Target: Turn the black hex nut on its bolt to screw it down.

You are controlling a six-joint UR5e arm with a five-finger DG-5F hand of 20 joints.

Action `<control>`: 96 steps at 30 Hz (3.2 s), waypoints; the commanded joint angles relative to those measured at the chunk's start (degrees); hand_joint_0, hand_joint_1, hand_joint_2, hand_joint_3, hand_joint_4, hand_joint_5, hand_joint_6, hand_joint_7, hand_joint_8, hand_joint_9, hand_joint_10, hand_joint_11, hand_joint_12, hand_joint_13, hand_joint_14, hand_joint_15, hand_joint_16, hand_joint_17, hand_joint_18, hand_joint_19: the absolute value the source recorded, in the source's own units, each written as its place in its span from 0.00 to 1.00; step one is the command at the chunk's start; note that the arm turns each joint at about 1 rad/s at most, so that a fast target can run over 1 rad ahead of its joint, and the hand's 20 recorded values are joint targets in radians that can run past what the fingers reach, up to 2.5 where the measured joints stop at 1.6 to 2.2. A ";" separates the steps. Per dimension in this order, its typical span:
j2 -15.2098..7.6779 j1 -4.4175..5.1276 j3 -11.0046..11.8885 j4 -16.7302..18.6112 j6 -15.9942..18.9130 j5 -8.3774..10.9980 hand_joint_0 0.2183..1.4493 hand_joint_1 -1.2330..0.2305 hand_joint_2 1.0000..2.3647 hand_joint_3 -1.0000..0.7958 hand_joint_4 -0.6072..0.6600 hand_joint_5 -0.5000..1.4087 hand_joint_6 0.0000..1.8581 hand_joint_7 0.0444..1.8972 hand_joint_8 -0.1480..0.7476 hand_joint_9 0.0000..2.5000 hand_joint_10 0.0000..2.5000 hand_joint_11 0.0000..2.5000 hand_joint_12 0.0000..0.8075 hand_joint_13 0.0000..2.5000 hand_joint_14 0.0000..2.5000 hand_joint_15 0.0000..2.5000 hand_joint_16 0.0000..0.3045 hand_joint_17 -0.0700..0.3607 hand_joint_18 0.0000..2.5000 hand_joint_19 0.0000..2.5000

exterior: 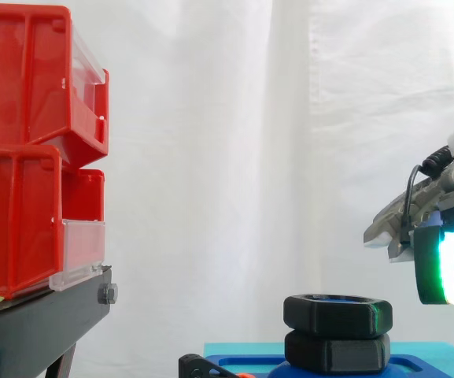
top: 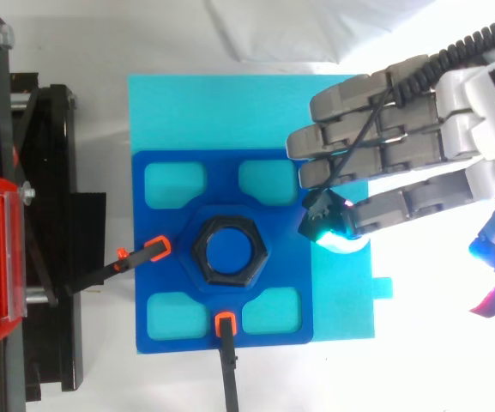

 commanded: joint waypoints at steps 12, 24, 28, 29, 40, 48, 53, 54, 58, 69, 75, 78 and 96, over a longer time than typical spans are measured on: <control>-0.02 -0.02 0.00 8.64 31.76 7.16 0.16 0.52 0.00 0.28 0.59 0.14 0.27 0.39 0.43 0.19 0.00 0.03 0.41 0.12 0.00 0.00 0.19 0.46 0.08 0.08; -0.02 0.15 0.00 9.08 47.67 13.67 0.16 0.52 0.00 0.28 0.58 0.13 0.27 0.39 0.42 0.19 0.00 0.03 0.41 0.12 0.00 0.00 0.19 0.46 0.08 0.09; -0.02 0.15 0.00 9.25 48.29 13.93 0.17 0.53 0.00 0.28 0.56 0.13 0.27 0.36 0.41 0.19 0.00 0.03 0.41 0.12 0.00 0.00 0.18 0.45 0.08 0.09; -0.02 0.15 0.00 9.25 48.20 13.93 0.17 0.53 0.00 0.28 0.55 0.12 0.27 0.35 0.41 0.19 0.00 0.02 0.41 0.10 0.00 0.00 0.18 0.45 0.08 0.09; -0.02 0.07 0.00 8.99 46.88 14.02 0.16 0.68 0.00 0.28 0.45 0.10 0.27 0.28 0.32 0.00 0.00 0.00 0.39 0.00 0.00 0.00 0.18 0.46 0.00 0.00; -0.02 0.07 0.00 8.99 46.88 14.02 0.12 0.64 0.00 0.28 0.46 0.10 0.27 0.29 0.30 0.00 0.00 0.00 0.40 0.00 0.00 0.00 0.20 0.49 0.00 0.00; -0.02 0.07 0.00 8.99 46.88 14.02 0.11 0.66 0.00 0.28 0.45 0.10 0.27 0.29 0.28 0.00 0.00 0.00 0.39 0.00 0.00 0.00 0.21 0.50 0.00 0.00; -0.02 0.07 0.00 8.99 46.88 14.02 0.10 0.67 0.00 0.28 0.45 0.10 0.27 0.29 0.28 0.00 0.00 0.00 0.39 0.00 0.00 0.00 0.21 0.50 0.00 0.00; -0.02 0.07 0.00 8.90 46.88 14.02 0.10 0.67 0.00 0.28 0.44 0.10 0.27 0.29 0.27 0.00 0.00 0.00 0.39 0.00 0.00 0.00 0.21 0.50 0.00 0.00; -0.02 0.07 0.00 8.90 46.88 14.02 0.11 0.65 0.00 0.28 0.45 0.10 0.27 0.29 0.27 0.00 0.00 0.00 0.38 0.00 0.00 0.00 0.21 0.50 0.00 0.00; -0.02 0.07 0.00 8.90 46.88 14.02 0.11 0.64 0.00 0.28 0.46 0.10 0.27 0.30 0.28 0.00 0.00 0.00 0.39 0.00 0.00 0.00 0.21 0.50 0.00 0.00; -0.02 0.07 0.00 8.90 46.88 14.02 0.12 0.64 0.00 0.28 0.45 0.10 0.27 0.33 0.27 0.00 0.00 0.00 0.39 0.00 0.00 0.00 0.21 0.50 0.00 0.00; 0.07 0.15 0.00 8.90 46.88 14.02 0.12 0.62 0.00 0.28 0.45 0.10 0.27 0.32 0.27 0.00 0.00 0.00 0.38 0.00 0.00 0.00 0.20 0.48 0.00 0.00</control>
